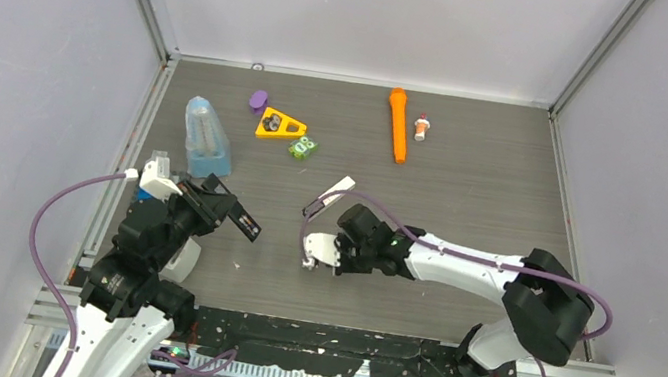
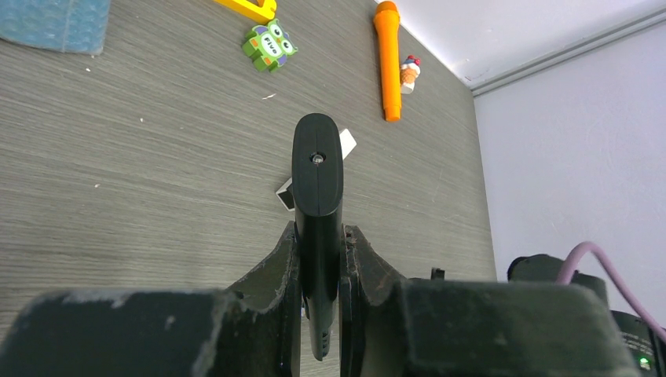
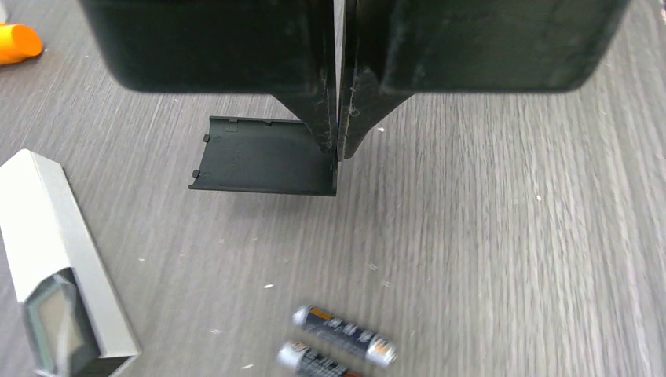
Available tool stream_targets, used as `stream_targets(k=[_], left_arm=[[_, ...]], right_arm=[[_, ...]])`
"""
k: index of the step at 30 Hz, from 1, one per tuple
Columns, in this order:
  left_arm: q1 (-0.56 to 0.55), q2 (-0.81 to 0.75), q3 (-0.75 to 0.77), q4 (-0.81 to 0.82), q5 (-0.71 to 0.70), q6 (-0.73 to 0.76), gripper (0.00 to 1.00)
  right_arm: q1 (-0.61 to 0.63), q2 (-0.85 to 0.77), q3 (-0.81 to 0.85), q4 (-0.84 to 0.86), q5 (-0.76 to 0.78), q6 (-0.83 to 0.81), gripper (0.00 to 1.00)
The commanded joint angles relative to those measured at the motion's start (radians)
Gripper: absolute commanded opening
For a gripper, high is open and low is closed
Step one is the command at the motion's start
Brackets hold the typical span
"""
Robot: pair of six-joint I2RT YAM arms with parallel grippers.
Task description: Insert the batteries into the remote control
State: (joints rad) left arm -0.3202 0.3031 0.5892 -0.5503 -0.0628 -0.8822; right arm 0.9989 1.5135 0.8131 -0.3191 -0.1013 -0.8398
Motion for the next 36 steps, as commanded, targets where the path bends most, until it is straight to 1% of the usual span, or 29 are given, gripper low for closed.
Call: stream_targets(k=[1, 2, 5, 6, 7, 8, 9, 10, 11, 12, 13, 14, 15, 16, 17, 18, 19, 20, 21, 22, 23, 25, 29, 32, 34, 36], left_arm=[[0.004, -0.003, 0.012, 0.041, 0.007, -0.004, 0.00], [0.004, 0.000, 0.010, 0.046, 0.015, -0.010, 0.00], [0.004, 0.006, 0.003, 0.061, 0.042, -0.034, 0.00], [0.004, 0.009, 0.000, 0.066, 0.050, -0.043, 0.00], [0.004, 0.010, -0.005, 0.071, 0.057, -0.055, 0.00], [0.004, 0.012, -0.010, 0.083, 0.081, -0.069, 0.00], [0.004, 0.015, -0.016, 0.096, 0.102, -0.085, 0.00], [0.004, 0.018, -0.025, 0.115, 0.122, -0.106, 0.00], [0.004, 0.023, -0.034, 0.135, 0.143, -0.126, 0.00], [0.004, 0.028, -0.047, 0.160, 0.163, -0.153, 0.00], [0.004, 0.034, -0.063, 0.195, 0.187, -0.179, 0.00], [0.004, 0.040, -0.080, 0.234, 0.212, -0.210, 0.00], [0.004, 0.046, -0.098, 0.279, 0.232, -0.246, 0.00], [0.004, 0.054, -0.118, 0.329, 0.251, -0.277, 0.00], [0.004, 0.062, -0.135, 0.382, 0.268, -0.310, 0.00], [0.004, 0.074, -0.152, 0.433, 0.286, -0.338, 0.00], [0.004, 0.083, -0.163, 0.477, 0.294, -0.369, 0.00], [0.004, 0.091, -0.172, 0.514, 0.300, -0.400, 0.00], [0.004, 0.097, -0.179, 0.539, 0.301, -0.426, 0.00], [0.004, 0.103, -0.182, 0.584, 0.303, -0.460, 0.00], [0.004, 0.107, -0.183, 0.606, 0.306, -0.487, 0.00], [0.004, 0.110, -0.182, 0.634, 0.305, -0.534, 0.00], [0.004, 0.116, -0.185, 0.679, 0.285, -0.648, 0.00], [0.004, 0.134, -0.196, 0.743, 0.277, -0.744, 0.00], [0.004, 0.148, -0.195, 0.760, 0.272, -0.795, 0.00], [0.004, 0.159, -0.193, 0.779, 0.258, -0.838, 0.00]], right_arm=[[-0.025, -0.088, 0.079, 0.041, -0.077, 0.248, 0.05], [-0.030, -0.096, 0.091, 0.057, -0.082, 0.327, 0.05], [-0.038, -0.150, 0.099, 0.109, -0.094, 0.487, 0.05], [-0.039, -0.164, 0.097, 0.143, -0.093, 0.574, 0.05], [-0.041, -0.196, 0.094, 0.161, -0.094, 0.611, 0.05], [-0.041, -0.213, 0.086, 0.206, -0.077, 0.703, 0.05], [-0.042, -0.247, 0.083, 0.244, -0.042, 0.751, 0.05], [-0.043, -0.262, 0.078, 0.260, -0.026, 0.856, 0.05], [-0.046, -0.295, 0.076, 0.294, 0.006, 0.908, 0.05], [-0.046, -0.310, 0.068, 0.304, 0.021, 1.009, 0.05], [-0.046, -0.344, 0.062, 0.362, 0.048, 1.062, 0.05], [-0.046, -0.361, 0.050, 0.386, 0.060, 1.171, 0.05], [-0.048, -0.393, 0.045, 0.422, 0.086, 1.228, 0.05], [-0.050, -0.407, 0.041, 0.434, 0.092, 1.345, 0.05], [-0.051, -0.431, 0.038, 0.472, 0.120, 1.398, 0.05], [-0.052, -0.441, 0.024, 0.507, 0.118, 1.493, 0.05], [-0.052, -0.464, -0.008, 0.593, 0.117, 1.587, 0.05], [-0.052, -0.482, -0.027, 0.644, 0.117, 1.637, 0.05], [-0.052, -0.486, -0.071, 0.758, 0.091, 1.741, 0.05], [-0.052, -0.491, -0.091, 0.809, 0.085, 1.791, 0.05], [-0.051, -0.490, -0.119, 0.897, 0.078, 1.871, 0.05], [-0.052, -0.477, -0.146, 1.004, 0.059, 1.960, 0.05], [-0.046, -0.428, -0.159, 1.184, 0.026, 2.086, 0.05], [-0.032, -0.376, -0.157, 1.307, 0.034, 2.149, 0.05], [-0.024, -0.338, -0.146, 1.413, 0.040, 2.179, 0.05], [-0.012, -0.300, -0.133, 1.475, 0.050, 2.218, 0.05]])
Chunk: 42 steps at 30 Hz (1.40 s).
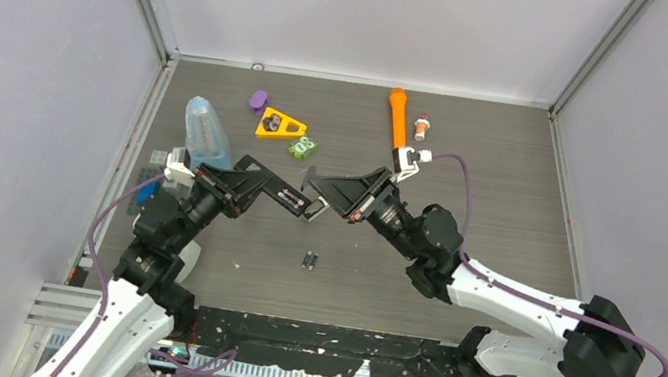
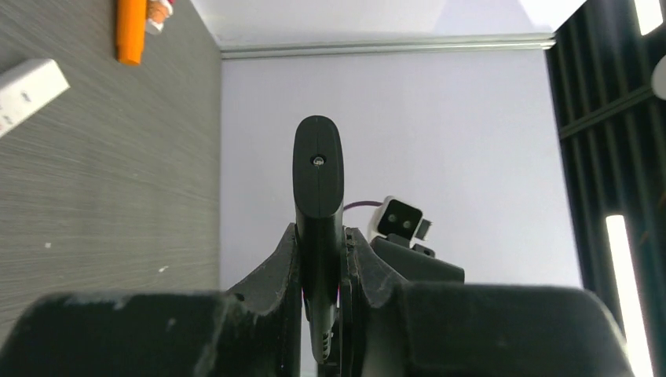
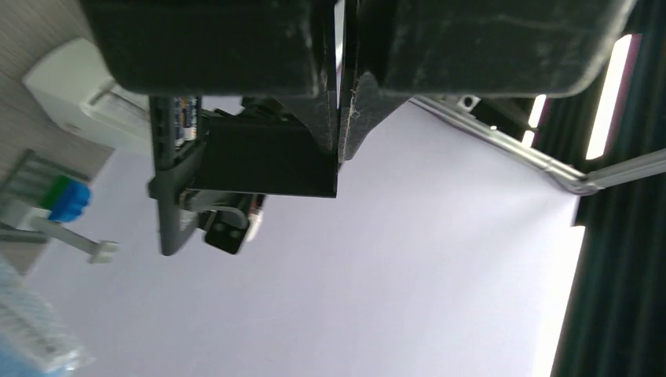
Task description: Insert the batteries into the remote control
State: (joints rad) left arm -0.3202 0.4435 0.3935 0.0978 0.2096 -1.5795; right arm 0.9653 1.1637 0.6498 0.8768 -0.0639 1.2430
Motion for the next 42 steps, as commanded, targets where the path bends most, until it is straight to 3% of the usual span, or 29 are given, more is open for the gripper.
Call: stream_targets(k=[1, 4, 25, 42], left_arm=[[0.004, 0.023, 0.003, 0.135, -0.023, -0.160, 0.00], [0.004, 0.033, 0.010, 0.140, -0.041, -0.212, 0.00], [0.004, -0.018, 0.049, 0.089, -0.067, -0.459, 0.00], [0.004, -0.043, 0.096, 0.031, -0.092, -0.482, 0.00]], right_arm=[[0.026, 0.061, 0.041, 0.298, 0.013, 0.145, 0.05], [0.046, 0.123, 0.059, 0.393, 0.020, 0.195, 0.05], [0.091, 0.294, 0.055, 0.623, 0.126, 0.270, 0.05], [0.121, 0.362, 0.032, 0.733, 0.198, 0.272, 0.05]])
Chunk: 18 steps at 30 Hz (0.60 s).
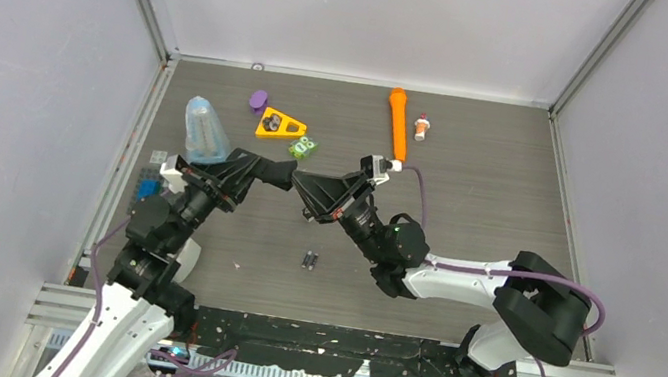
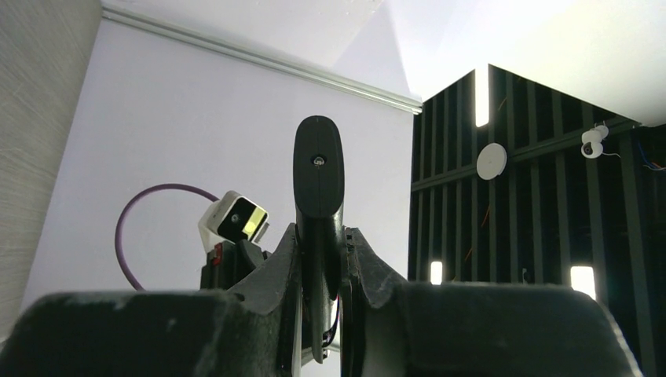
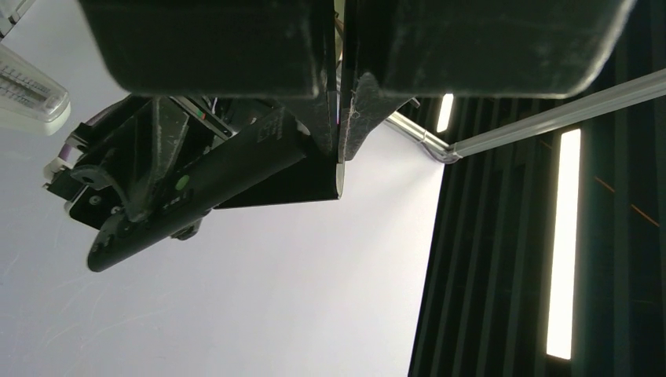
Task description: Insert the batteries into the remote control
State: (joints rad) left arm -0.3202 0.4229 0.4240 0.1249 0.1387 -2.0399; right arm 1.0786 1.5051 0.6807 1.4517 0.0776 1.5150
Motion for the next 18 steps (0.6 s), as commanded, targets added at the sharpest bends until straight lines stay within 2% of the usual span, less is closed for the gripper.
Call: stream_targets(k=[1, 18], left_arm=[[0.004, -0.025, 0.069, -0.006, -0.021, -0.022, 0.00], [0.004, -0.039, 0.066, -0.055, -0.026, -0.024, 0.00]], right_arm=[[0.009, 0.022, -0.003, 0.164, 0.065, 0.003, 0.05], [0.011, -0.019, -0.005, 0.167, 0.117, -0.043, 0.05]])
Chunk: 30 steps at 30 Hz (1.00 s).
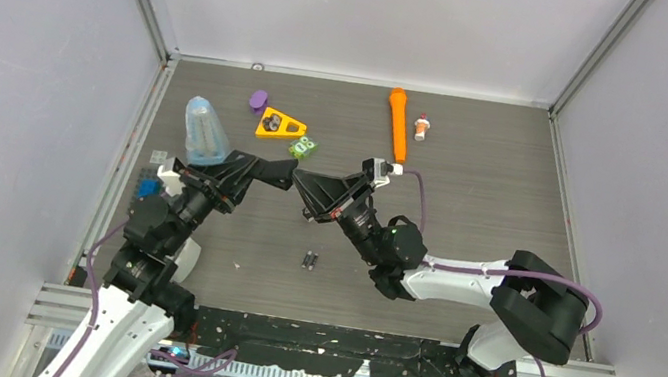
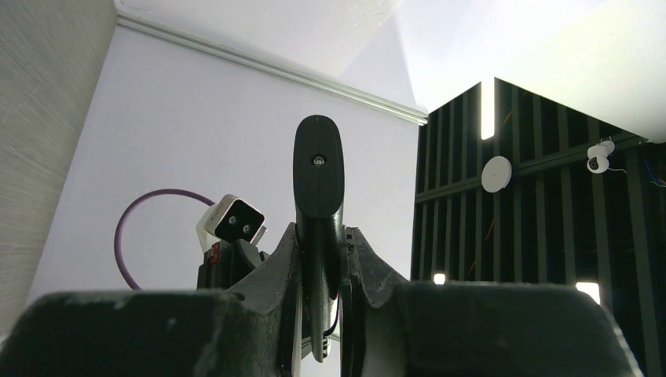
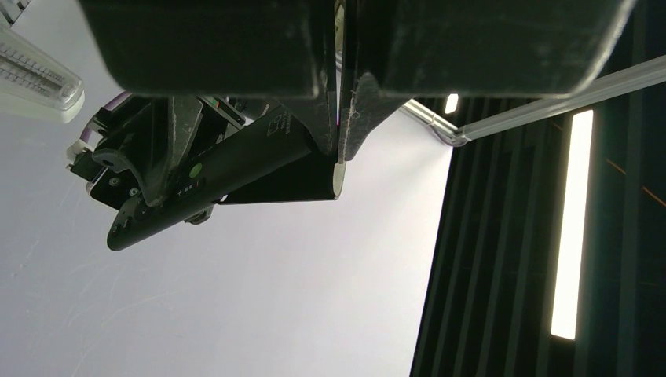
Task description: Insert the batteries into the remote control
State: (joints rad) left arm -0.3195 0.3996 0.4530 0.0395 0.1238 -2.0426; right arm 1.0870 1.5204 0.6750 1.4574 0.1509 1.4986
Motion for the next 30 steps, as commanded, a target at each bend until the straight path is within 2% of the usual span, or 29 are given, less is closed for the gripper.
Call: stream_targets(k=[1, 15, 30], left_arm=[[0.003, -0.017, 0.040, 0.030, -0.013, -0.022, 0.00], [0.003, -0.021, 0.080, 0.027, -0.068, -0.036, 0.00], [0.003, -0.014, 0.091, -0.012, -0.080, 0.004, 0.00]], right_arm=[[0.001, -0.037, 0.001, 0.160, 0.041, -0.027, 0.05], [0.000, -0.024, -0.011, 0.156, 0.058, 0.008, 0.05], [0.000, -0.031, 0.015, 0.098, 0.013, 0.003, 0.11]])
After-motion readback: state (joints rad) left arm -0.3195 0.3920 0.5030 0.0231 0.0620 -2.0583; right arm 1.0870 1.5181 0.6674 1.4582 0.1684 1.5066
